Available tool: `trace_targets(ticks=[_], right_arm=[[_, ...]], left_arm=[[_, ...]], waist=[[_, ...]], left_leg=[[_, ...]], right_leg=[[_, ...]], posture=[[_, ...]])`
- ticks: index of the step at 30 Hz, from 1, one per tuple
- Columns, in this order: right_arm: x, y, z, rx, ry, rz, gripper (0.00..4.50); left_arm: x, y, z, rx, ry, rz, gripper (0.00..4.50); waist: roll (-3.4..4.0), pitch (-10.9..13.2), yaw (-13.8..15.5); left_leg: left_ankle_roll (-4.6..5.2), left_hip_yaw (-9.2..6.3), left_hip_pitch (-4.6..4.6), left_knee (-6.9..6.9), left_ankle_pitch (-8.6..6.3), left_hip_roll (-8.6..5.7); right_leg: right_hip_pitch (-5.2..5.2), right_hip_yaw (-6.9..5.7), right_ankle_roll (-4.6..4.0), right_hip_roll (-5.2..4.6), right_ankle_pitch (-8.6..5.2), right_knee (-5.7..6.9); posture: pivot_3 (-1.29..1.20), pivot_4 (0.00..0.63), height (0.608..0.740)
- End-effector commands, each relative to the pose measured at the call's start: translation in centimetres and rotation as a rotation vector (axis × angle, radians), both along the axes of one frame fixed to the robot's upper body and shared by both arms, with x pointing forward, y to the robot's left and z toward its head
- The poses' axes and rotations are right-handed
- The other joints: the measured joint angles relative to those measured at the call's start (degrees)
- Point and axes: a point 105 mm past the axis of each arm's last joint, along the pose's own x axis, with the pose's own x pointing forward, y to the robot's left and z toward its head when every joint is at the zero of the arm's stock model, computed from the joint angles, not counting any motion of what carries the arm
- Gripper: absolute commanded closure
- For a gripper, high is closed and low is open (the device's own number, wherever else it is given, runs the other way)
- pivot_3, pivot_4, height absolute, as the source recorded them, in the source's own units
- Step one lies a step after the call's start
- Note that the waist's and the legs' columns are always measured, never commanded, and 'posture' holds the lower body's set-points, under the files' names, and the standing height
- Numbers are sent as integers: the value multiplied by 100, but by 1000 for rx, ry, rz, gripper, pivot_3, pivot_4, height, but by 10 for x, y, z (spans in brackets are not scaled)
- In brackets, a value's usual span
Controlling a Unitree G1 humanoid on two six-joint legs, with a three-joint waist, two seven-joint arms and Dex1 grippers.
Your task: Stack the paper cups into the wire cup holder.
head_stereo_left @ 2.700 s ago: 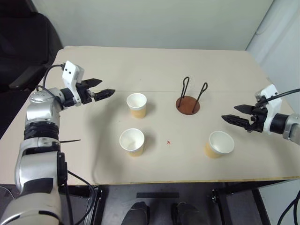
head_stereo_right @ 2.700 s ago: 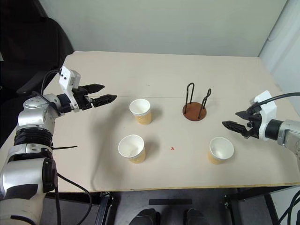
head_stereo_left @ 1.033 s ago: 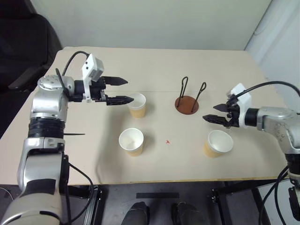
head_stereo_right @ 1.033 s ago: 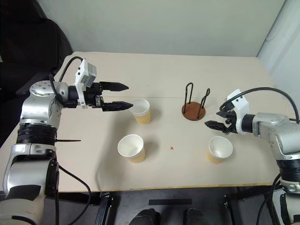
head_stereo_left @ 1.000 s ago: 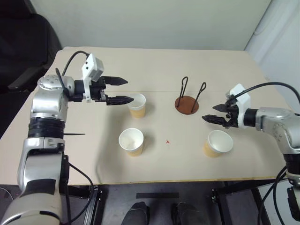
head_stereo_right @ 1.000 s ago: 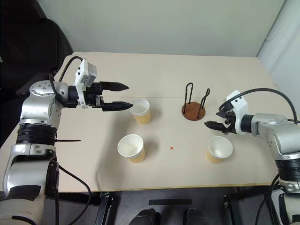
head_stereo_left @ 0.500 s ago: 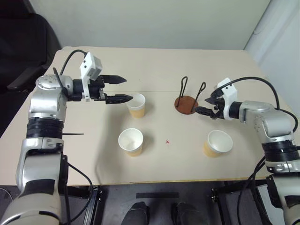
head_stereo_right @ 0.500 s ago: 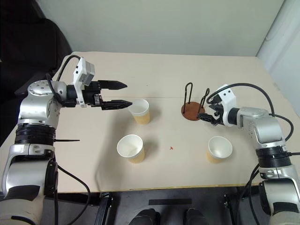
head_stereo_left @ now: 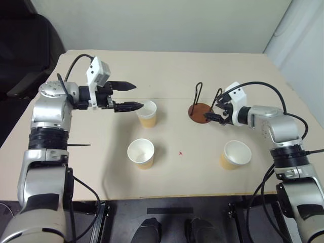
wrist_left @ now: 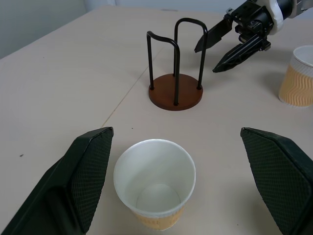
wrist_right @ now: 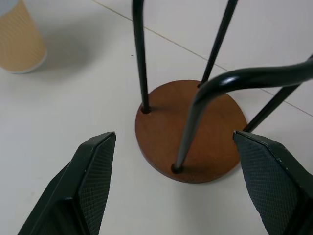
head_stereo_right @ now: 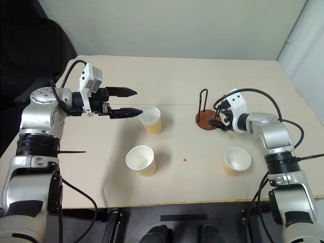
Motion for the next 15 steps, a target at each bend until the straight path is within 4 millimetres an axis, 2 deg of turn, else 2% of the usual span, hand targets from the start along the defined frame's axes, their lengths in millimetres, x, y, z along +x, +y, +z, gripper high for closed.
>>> trace_targets(ticks=[1, 10, 15], right_arm=[[7, -2, 18, 3, -75, -31, 1166], [10, -1, 19, 26, -79, -47, 4348], [4, -2, 19, 42, -63, -27, 4449]], left_arm=[[-4, 3, 11, 3, -46, 1, 0], [-3, 3, 9, 6, -43, 5, 0], [-3, 4, 9, 9, -39, 8, 0]], waist=[[0, 0, -1], [0, 0, 7], [0, 0, 8]], left_leg=[[0, -1, 0, 0, 0, 0], [-1, 0, -16, 0, 0, 0], [-1, 0, -19, 0, 1, 0]], right_leg=[[-1, 0, 0, 0, 0, 0], [-14, 0, 0, 0, 0, 0], [-16, -1, 0, 0, 0, 0]], posture=[[0, 150, 740], [0, 150, 740], [0, 150, 740]])
